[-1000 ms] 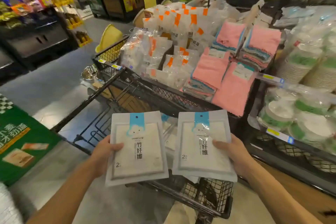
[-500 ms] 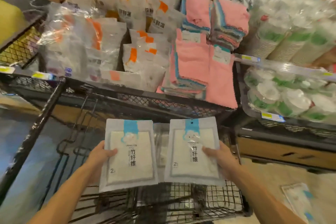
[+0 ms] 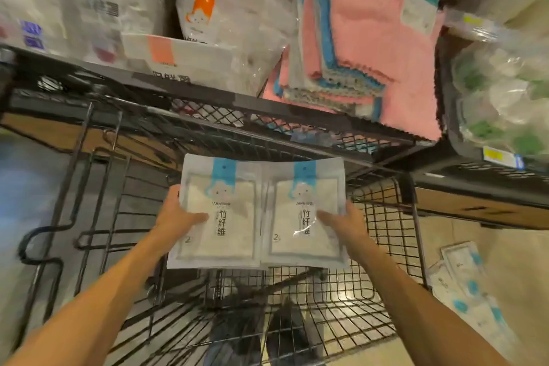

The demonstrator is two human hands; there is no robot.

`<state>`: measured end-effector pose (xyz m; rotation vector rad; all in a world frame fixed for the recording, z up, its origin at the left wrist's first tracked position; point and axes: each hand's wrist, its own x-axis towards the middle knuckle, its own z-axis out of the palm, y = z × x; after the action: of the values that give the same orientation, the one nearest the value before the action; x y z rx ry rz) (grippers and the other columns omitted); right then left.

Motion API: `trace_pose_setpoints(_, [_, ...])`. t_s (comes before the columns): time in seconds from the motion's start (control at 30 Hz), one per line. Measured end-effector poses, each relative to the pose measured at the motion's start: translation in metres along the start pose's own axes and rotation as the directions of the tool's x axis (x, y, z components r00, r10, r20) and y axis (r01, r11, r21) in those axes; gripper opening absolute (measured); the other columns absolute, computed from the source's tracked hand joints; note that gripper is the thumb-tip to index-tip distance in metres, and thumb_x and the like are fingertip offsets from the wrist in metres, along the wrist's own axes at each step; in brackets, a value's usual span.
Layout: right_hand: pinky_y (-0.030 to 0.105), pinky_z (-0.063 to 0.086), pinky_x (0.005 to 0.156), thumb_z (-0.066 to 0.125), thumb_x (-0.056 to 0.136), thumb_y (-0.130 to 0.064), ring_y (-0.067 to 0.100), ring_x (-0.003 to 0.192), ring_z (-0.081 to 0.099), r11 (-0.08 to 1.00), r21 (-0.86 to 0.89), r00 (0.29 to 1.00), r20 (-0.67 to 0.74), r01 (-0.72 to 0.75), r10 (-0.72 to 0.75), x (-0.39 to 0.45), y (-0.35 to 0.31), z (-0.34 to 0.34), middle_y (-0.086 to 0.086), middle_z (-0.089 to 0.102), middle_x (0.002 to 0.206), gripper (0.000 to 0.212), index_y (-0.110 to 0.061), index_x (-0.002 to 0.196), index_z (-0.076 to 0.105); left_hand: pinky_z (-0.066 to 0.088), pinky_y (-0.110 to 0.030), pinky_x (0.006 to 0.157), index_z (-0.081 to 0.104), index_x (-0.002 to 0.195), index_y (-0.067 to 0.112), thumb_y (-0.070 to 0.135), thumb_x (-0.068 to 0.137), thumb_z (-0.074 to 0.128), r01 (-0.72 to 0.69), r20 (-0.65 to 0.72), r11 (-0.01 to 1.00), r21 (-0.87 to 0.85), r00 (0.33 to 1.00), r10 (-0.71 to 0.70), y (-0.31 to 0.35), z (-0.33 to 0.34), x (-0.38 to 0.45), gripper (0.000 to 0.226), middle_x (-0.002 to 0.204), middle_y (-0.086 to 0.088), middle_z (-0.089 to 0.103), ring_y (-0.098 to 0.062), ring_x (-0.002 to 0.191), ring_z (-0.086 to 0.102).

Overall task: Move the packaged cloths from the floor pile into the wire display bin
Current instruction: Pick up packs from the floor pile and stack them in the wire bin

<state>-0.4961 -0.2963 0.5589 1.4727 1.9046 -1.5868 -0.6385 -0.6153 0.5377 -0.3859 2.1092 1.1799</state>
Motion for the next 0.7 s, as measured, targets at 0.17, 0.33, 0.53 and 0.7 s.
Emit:
trace_pose_setpoints(0.17, [0.047, 0.061, 0.085, 0.082, 0.085, -0.033, 0.027, 0.1, 0.068, 0.886, -0.463, 0.968, -0.202, 0.037, -0.146, 0.005, 0.011, 0.021, 0.004, 0.066, 0.116, 0.059, -0.013, 0.128, 0.047, 0.051, -0.038, 0.081, 0.039, 0.143, 0.017, 0.007, 0.081, 0.083, -0.165, -0.136, 0.923, 0.348, 0.965, 0.224, -0.01, 0.018, 0.001, 0.077, 0.131, -0.008, 0.049, -0.027, 0.11, 0.056])
trace_pose_setpoints(0.33, [0.05, 0.05, 0.102, 0.077, 0.082, -0.058, 0.028, 0.122, 0.054, 0.631, -0.775, 0.918, -0.216, 0.046, -0.332, -0.001, 0.012, 0.02, 0.009, 0.053, 0.131, 0.082, -0.01, 0.137, 0.04, 0.054, -0.047, 0.084, 0.044, 0.138, 0.012, 0.011, 0.081, 0.083, -0.215, -0.139, 0.721, 0.658, 0.907, 0.398, -0.01, 0.031, -0.01, 0.069, 0.133, -0.013, 0.045, -0.034, 0.114, 0.055])
trace_pose_setpoints(0.53, [0.056, 0.037, 0.115, 0.069, 0.087, -0.063, 0.03, 0.137, 0.045, 0.44, -0.884, 0.9, -0.055, 0.157, -0.431, -0.021, -0.002, -0.014, 0.008, 0.045, 0.147, 0.082, -0.02, 0.147, 0.035, 0.037, -0.055, 0.115, 0.043, 0.15, 0.019, 0.04, 0.089, 0.073, -0.229, -0.002, 0.354, 0.907, 0.838, 0.546, 0.013, 0.028, -0.047, 0.071, 0.157, -0.013, 0.042, -0.034, 0.144, 0.039])
trace_pose_setpoints(0.7, [0.065, 0.011, 0.122, 0.052, 0.094, -0.07, 0.032, 0.157, 0.017, 0.414, -0.883, 0.881, -0.002, 0.22, -0.473, -0.069, -0.017, -0.063, 0.008, 0.02, 0.17, 0.083, -0.027, 0.16, 0.026, 0.02, -0.055, 0.124, 0.034, 0.159, 0.025, 0.057, 0.1, 0.044, -0.207, -0.049, 0.384, 0.9, 0.828, 0.559, 0.047, 0.031, -0.111, 0.067, 0.168, -0.009, 0.025, -0.029, 0.155, 0.021])
